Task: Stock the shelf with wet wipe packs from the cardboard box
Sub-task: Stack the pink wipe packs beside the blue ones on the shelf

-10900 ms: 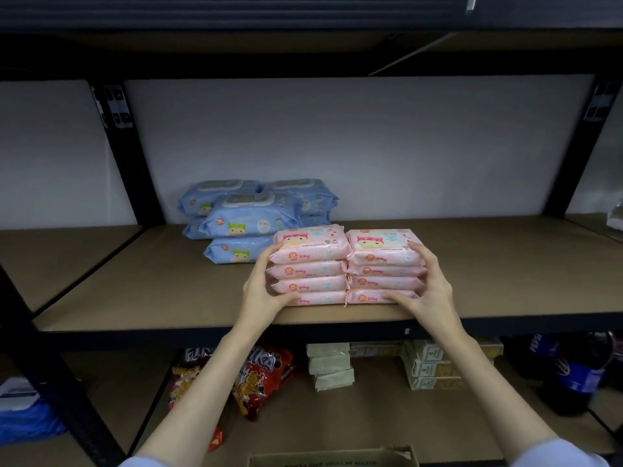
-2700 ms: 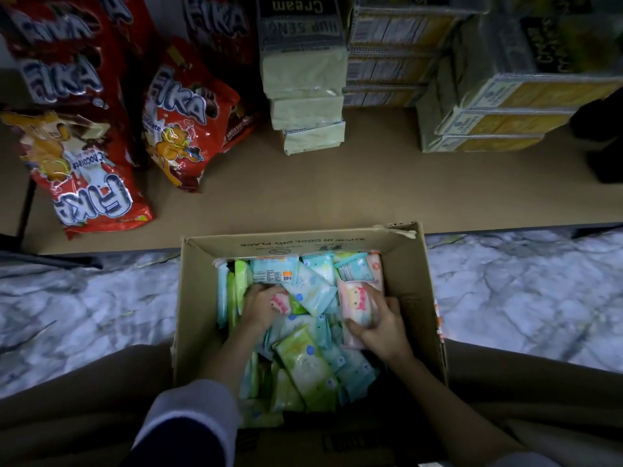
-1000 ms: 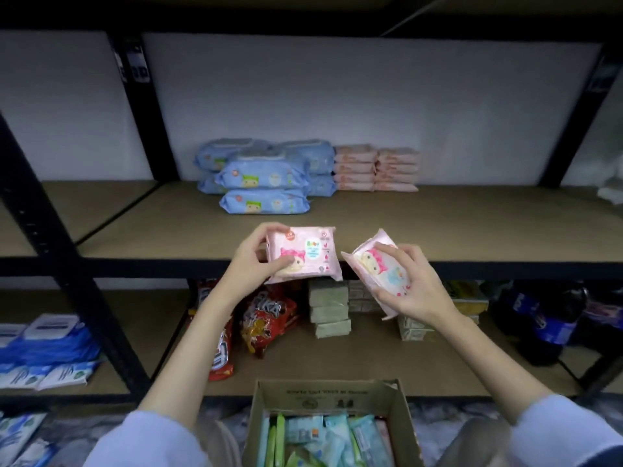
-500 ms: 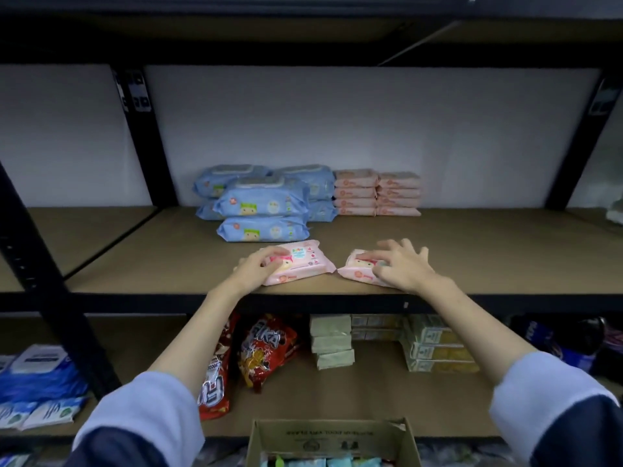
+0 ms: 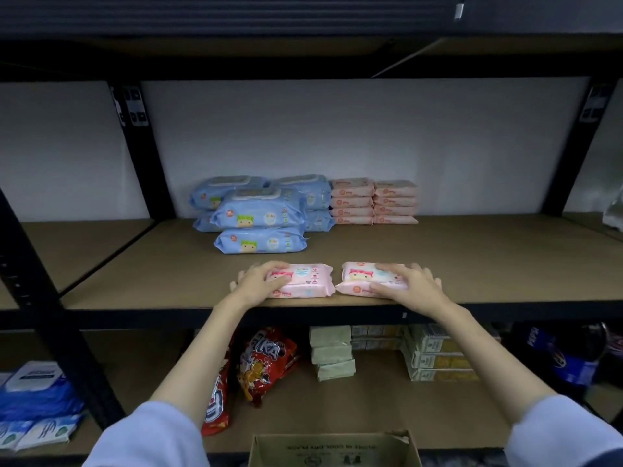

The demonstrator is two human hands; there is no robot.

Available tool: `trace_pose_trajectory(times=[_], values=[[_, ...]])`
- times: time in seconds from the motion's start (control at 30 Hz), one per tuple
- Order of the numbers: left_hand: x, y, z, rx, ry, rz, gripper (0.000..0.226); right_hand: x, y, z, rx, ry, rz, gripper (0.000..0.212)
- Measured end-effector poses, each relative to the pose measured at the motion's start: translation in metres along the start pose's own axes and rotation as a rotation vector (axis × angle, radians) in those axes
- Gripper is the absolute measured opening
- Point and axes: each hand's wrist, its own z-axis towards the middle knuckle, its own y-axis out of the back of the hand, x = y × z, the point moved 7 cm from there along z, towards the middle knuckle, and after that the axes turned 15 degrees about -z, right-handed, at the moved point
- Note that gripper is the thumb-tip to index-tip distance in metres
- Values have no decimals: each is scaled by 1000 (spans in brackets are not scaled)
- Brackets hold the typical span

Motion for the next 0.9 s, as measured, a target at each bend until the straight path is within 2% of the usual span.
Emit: trace_pose_trajectory(times=[0.1,0.2,0.43,0.6,0.7,0.77,0.9], values=[[-3,1,-8,-76,44,35,43,0,-1,-1,31,35,95,51],[-7,1,-14,-109,43,35,41,-4,-5,0,68,5,91,50],[-12,-8,-16,-134,-4,13,40,11,-12,6,70,50,159,46],[-9,-10,-7,-87,-23,-41,44,17,-14,12,88,60,136,48],[-5,-7,-3,-28,-11,-50,46,11,-11,10,26,25,110,57],[-6,-8,-2,-39,-15,-16,40,11,-10,9,-13,22,97,56],[-10,-10,-4,-61,-24,-21,38,16,-14,12,21,47,112,52]])
